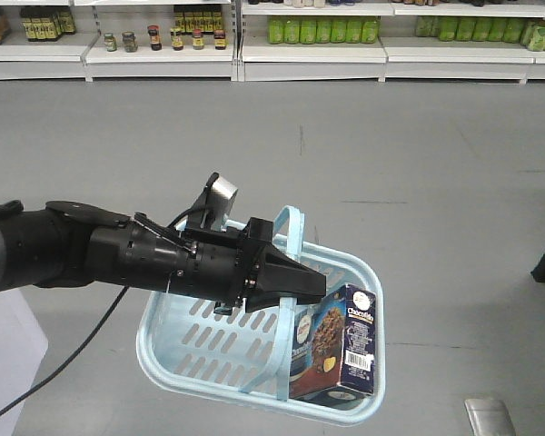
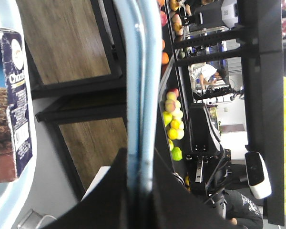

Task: Left arm holds basket, right arm returns cookies
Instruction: 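Drive the base toward the drink shelves holding the basket in left gripper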

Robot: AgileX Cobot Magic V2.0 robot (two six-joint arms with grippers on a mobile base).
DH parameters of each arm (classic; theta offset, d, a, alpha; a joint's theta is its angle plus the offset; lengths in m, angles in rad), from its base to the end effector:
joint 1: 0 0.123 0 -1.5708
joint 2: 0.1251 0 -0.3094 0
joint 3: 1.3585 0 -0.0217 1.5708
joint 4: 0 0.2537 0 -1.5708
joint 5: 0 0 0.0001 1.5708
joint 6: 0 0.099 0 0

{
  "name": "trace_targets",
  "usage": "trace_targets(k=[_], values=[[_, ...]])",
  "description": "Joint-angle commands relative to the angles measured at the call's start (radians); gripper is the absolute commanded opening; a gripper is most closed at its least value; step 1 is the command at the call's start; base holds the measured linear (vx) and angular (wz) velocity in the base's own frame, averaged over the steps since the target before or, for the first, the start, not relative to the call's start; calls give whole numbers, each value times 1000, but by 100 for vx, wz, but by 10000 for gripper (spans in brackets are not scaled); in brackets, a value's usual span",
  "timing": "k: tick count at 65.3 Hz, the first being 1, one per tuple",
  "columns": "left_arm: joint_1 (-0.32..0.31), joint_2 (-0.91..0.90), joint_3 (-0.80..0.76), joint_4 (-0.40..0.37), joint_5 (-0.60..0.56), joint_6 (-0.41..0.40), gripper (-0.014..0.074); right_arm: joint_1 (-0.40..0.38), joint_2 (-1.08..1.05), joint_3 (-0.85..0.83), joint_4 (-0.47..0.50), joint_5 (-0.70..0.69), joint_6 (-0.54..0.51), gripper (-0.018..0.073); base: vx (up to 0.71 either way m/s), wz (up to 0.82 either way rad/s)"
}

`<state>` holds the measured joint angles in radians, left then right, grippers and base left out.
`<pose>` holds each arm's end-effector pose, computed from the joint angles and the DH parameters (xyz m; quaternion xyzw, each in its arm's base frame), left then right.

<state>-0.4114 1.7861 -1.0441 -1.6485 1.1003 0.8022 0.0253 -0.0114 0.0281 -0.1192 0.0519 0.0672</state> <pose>0.2924 -0.2236 0.2555 0.0640 0.7788 -0.6212 0.0592 0.0431 0.0005 0.1994 -0.0248 0.6999 -0.0116 0.7137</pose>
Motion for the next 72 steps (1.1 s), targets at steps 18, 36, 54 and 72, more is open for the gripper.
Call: trace_targets(k=[18,36,54,72], values=[[-6,-58,-27,-131,69,15,-6,-3,-12,18,-4,-76,-7,-3,45,1],[-6,-58,-27,-132,67,15,-6,-3,-12,18,-4,-76,-7,-3,45,-1],[-6,-58,-27,-132,67,15,-6,-3,-12,18,-4,-76,-7,-3,46,0],[-6,-58,-27,-132,65,15,-6,-3,-12,18,-4,-76,-7,-3,44,-1]])
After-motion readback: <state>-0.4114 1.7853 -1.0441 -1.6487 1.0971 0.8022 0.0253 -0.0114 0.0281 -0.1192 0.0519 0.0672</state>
